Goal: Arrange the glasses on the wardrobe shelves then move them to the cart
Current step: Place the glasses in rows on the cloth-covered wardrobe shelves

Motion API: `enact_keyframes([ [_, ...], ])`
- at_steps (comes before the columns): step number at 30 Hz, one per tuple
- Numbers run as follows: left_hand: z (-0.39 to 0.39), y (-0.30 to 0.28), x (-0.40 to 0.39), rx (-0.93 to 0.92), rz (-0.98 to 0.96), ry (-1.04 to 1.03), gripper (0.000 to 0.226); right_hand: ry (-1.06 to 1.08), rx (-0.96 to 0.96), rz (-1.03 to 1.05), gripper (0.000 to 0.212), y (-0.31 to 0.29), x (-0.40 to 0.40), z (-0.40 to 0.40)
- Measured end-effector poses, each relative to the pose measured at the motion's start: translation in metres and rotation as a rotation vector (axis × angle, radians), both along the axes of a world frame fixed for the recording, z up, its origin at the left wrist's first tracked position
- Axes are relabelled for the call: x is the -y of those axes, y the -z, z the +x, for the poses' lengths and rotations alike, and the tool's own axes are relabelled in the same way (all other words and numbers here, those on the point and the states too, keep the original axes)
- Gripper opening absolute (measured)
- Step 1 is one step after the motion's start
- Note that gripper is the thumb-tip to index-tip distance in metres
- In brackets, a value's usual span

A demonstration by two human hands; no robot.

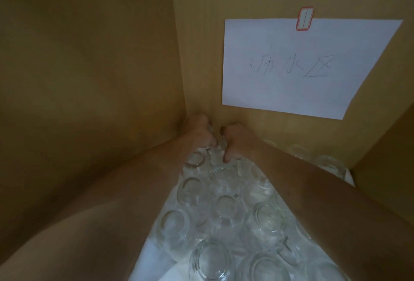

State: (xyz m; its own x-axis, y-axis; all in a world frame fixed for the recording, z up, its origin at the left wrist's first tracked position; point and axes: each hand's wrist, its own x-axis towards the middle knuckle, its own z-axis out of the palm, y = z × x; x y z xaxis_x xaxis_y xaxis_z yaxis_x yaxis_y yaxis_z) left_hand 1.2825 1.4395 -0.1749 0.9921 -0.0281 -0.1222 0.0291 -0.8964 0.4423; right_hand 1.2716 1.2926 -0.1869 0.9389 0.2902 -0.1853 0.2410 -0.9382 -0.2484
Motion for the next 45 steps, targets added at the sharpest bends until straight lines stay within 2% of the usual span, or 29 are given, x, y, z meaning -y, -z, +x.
enact_keyframes([
  [4, -0.011, -0.018, -0.004, 0.065, 0.002, -0.038, 0.071, 0.01, 0.071, -0.008, 0.075, -0.02, -0.002, -0.01],
  [10, -0.03, -0.056, -0.004, 0.183, 0.037, -0.035, 0.067, 0.059, 0.17, -0.001, 0.06, -0.056, 0.005, -0.032],
  [14, -0.044, -0.086, -0.004, 0.24, 0.002, -0.016, 0.076, 0.133, 0.25, -0.038, 0.077, -0.085, 0.008, -0.047],
  [20, -0.065, -0.135, -0.007, 0.314, -0.142, 0.013, 0.082, 0.208, 0.398, 0.039, 0.085, -0.126, 0.019, -0.08],
  [28, -0.106, -0.189, -0.002, 0.388, -0.325, -0.027, 0.07, 0.433, 0.547, 0.187, 0.082, -0.176, 0.03, -0.126],
  [30, -0.116, -0.2, -0.003, 0.379, -0.462, -0.086, 0.056, 0.503, 0.6, 0.216, 0.08, -0.183, 0.032, -0.139],
  [32, -0.127, -0.207, -0.004, 0.373, -0.689, -0.174, 0.047, 0.576, 0.645, 0.28, 0.085, -0.19, 0.035, -0.154],
  [36, -0.148, -0.208, -0.005, 0.314, -1.128, -0.323, 0.04, 0.741, 0.749, 0.543, 0.078, -0.198, 0.042, -0.183],
  [39, -0.159, -0.202, -0.006, 0.126, -1.365, -0.323, 0.057, 0.865, 0.775, 0.879, 0.083, -0.197, 0.045, -0.205],
  [42, -0.173, -0.202, -0.006, -0.072, -1.51, -0.276, 0.053, 0.936, 0.662, 1.318, 0.08, -0.189, 0.046, -0.228],
  [45, -0.193, -0.206, -0.009, -0.176, -1.596, -0.265, 0.05, 0.919, 0.464, 1.762, 0.054, -0.182, 0.04, -0.246],
])
